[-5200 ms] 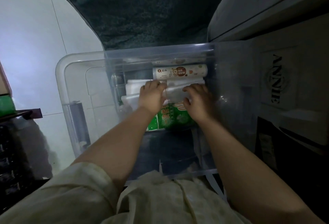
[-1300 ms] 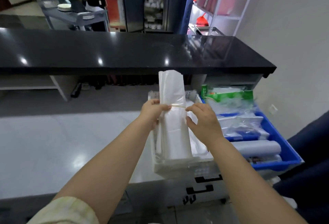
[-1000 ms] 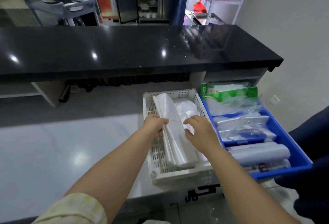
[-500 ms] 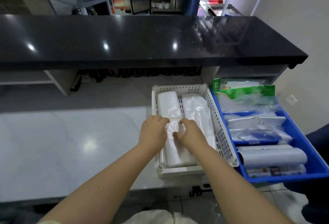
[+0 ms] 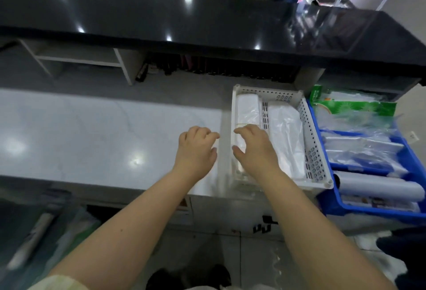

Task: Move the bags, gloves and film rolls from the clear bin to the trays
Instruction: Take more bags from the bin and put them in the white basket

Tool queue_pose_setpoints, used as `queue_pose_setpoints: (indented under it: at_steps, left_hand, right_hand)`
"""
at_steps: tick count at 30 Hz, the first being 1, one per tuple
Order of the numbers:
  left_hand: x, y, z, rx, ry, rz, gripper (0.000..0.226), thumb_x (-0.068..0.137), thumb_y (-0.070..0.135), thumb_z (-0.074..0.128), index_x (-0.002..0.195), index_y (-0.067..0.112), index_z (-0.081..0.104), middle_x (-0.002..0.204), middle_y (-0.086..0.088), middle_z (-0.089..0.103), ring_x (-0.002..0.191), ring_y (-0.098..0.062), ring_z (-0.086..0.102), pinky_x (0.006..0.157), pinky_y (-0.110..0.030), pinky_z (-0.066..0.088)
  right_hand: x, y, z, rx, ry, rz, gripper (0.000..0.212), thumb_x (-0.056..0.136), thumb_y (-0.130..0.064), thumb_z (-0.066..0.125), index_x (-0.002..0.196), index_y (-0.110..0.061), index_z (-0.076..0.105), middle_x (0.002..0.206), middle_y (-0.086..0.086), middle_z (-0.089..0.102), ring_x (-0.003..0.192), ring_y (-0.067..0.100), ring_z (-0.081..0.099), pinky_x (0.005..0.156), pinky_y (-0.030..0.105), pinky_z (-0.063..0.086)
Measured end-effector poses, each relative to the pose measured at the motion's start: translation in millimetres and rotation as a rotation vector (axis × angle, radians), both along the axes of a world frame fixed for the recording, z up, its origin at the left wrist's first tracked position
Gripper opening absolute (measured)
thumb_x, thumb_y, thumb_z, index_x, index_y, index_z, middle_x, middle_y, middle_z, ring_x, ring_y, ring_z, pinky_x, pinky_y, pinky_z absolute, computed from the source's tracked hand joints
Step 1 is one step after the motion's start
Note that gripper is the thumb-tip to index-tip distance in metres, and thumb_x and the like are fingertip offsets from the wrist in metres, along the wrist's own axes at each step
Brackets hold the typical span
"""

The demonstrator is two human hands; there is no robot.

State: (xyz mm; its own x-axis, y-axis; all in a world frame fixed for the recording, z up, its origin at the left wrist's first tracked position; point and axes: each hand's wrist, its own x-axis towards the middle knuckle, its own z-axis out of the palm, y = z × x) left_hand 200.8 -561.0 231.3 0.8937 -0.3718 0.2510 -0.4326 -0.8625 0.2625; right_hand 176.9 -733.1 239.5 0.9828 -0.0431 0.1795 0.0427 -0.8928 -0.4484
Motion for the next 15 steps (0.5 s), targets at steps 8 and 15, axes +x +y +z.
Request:
queue_pose_setpoints:
  at_steps: [8,15]
  left_hand:
    - [-62.5,127.8,-20.6,0.084,0.011,0.025,0.041,0.087,0.027,0.058,0.128,0.025,0.054,0.126,0.001,0.057,0.122,-0.026,0.041,0.098,-0.04,0.03]
    - [-151.8,250.5,-35.1,0.155,0.116,-0.03,0.043,0.084,0.032,0.057,0.127,0.025,0.053,0.123,-0.001,0.056,0.116,-0.026,0.044,0.095,-0.044,0.033]
  right_hand:
    - [-95.1,145.5,-8.0,-0.278,-0.085,0.041,0.033,0.074,-0.012,0.071,0.107,-0.007,0.064,0.106,0.012,0.062,0.096,0.035,0.054,0.077,0.044,0.046]
    - [-186.1,274.0,-26.3,-0.212,-0.032,0.017,0.034,0.069,-0.015,0.074,0.101,-0.008,0.065,0.102,0.012,0.063,0.095,0.034,0.056,0.078,0.044,0.047]
